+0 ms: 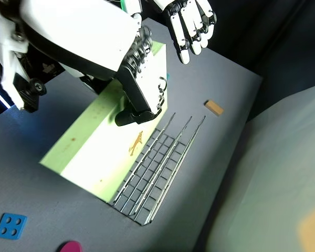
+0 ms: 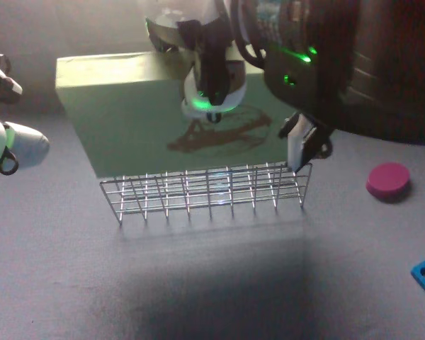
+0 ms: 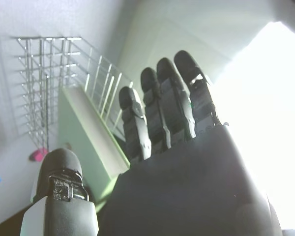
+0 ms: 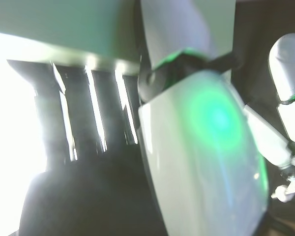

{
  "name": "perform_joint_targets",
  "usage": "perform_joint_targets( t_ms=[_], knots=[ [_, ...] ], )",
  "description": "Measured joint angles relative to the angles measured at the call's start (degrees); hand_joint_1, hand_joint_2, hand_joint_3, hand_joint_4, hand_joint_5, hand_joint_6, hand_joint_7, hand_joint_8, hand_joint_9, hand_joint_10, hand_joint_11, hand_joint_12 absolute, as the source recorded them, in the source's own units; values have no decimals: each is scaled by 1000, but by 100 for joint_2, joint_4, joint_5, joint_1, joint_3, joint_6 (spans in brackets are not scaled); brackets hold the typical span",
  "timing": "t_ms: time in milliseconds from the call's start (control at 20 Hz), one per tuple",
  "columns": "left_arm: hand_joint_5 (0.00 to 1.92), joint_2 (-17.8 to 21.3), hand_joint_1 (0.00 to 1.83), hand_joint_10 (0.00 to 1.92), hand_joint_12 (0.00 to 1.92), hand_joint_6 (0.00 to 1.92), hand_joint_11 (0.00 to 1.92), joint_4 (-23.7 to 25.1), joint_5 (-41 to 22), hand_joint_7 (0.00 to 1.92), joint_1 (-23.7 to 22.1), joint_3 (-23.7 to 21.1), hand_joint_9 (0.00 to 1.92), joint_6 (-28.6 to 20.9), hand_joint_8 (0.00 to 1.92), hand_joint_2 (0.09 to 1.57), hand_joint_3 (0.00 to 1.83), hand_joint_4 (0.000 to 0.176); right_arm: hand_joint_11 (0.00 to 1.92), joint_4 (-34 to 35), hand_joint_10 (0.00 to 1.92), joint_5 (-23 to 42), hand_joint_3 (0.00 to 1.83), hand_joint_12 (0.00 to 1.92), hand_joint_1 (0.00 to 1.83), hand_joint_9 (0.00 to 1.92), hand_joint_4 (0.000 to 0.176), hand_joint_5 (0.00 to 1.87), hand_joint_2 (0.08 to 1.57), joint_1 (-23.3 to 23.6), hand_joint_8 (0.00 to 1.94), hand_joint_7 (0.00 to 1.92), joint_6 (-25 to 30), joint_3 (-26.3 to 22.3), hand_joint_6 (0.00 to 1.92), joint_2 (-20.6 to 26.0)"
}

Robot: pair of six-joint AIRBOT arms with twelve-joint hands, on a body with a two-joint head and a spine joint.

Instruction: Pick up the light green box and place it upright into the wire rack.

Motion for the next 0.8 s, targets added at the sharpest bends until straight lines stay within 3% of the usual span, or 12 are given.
perform_joint_targets(
  t_ms=[800],
  knots=[
    [395, 0, 139, 0, 755, 0, 0, -4, -2, 362, 7, -31, 291, 90, 1, 1194, 0, 96, 724, 267, 1325, 479, 1, 1583, 1203, 749, 0, 824, 1181, -472, 1297, 901, -20, 894, 1107, -466]
  ],
)
